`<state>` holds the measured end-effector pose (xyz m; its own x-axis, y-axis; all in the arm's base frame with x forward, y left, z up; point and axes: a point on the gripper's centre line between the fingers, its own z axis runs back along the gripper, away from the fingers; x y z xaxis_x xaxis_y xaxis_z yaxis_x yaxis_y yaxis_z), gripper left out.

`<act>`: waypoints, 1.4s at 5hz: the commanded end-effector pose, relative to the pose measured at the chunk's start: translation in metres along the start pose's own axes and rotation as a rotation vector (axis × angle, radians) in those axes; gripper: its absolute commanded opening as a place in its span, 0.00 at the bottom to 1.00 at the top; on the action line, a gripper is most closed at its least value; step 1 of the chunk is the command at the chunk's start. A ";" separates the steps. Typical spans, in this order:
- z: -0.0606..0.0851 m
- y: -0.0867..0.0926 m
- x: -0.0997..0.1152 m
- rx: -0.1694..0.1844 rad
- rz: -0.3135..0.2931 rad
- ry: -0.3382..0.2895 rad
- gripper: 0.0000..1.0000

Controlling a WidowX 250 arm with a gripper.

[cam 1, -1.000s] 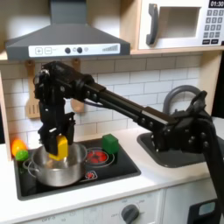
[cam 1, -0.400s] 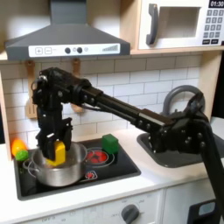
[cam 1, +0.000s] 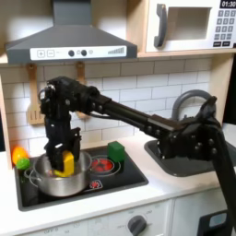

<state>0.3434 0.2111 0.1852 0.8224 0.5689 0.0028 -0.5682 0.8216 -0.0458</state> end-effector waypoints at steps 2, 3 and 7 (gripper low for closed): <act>-0.009 -0.009 0.001 0.007 0.001 0.002 0.00; -0.010 -0.009 0.003 0.025 -0.007 0.000 0.00; -0.019 -0.006 0.005 0.032 -0.002 0.024 0.00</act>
<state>0.3514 0.2085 0.1679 0.8244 0.5658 -0.0162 -0.5660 0.8243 -0.0143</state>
